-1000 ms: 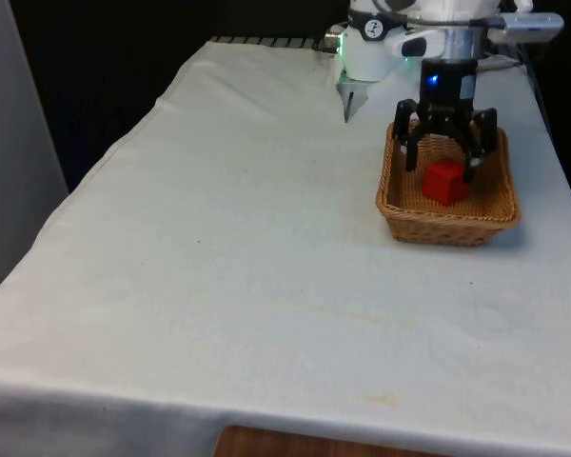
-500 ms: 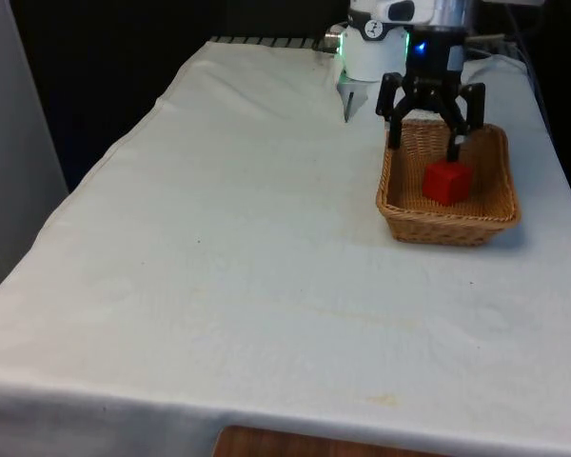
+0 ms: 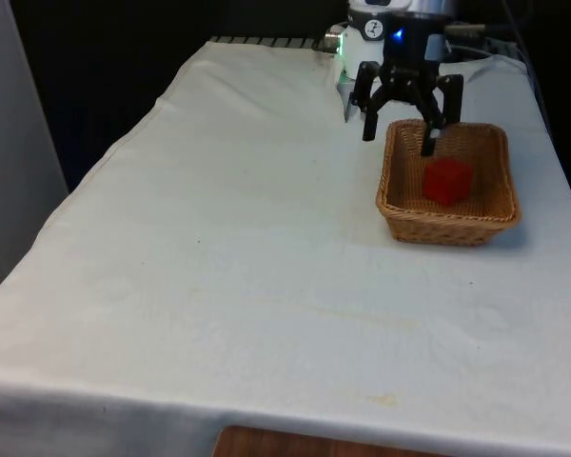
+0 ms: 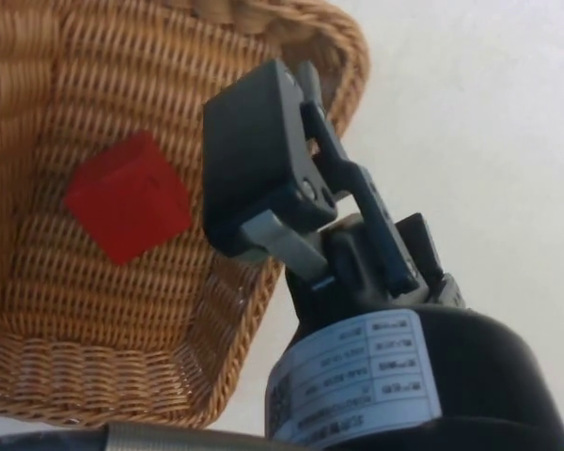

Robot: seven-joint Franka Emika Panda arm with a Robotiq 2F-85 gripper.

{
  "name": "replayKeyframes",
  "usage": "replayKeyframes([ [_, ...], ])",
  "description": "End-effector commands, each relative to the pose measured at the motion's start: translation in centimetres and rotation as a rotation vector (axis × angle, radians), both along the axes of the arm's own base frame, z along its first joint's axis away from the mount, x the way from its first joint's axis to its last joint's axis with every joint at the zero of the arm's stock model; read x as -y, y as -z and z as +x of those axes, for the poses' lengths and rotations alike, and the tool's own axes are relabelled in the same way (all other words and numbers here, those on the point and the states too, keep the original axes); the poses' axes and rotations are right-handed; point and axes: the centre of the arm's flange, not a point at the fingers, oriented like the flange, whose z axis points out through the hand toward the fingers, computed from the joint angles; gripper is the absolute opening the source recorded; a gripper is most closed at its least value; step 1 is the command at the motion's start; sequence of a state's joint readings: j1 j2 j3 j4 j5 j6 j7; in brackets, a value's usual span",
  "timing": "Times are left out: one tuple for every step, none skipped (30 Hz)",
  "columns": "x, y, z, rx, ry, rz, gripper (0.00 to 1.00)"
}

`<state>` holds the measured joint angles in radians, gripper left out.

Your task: Pick up the cube and place it into the basket.

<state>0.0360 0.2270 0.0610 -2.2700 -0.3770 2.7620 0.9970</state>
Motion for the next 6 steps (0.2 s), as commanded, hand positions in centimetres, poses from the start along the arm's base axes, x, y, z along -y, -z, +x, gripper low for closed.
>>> replayKeyframes([
  [0.00, 0.15, 0.22, -0.010, -0.002, 0.009, 1.00],
  [0.07, -0.03, 0.38, -0.009, -0.001, 0.007, 1.00],
  [0.20, -0.32, 0.66, -0.008, 0.002, 0.003, 1.00],
  [0.14, -0.42, 0.74, -0.007, 0.001, 0.001, 1.00],
  [0.18, -0.42, 0.74, -0.006, 0.002, 0.000, 1.00],
  [0.41, -0.57, 0.81, -0.002, 0.004, -0.010, 1.00],
])
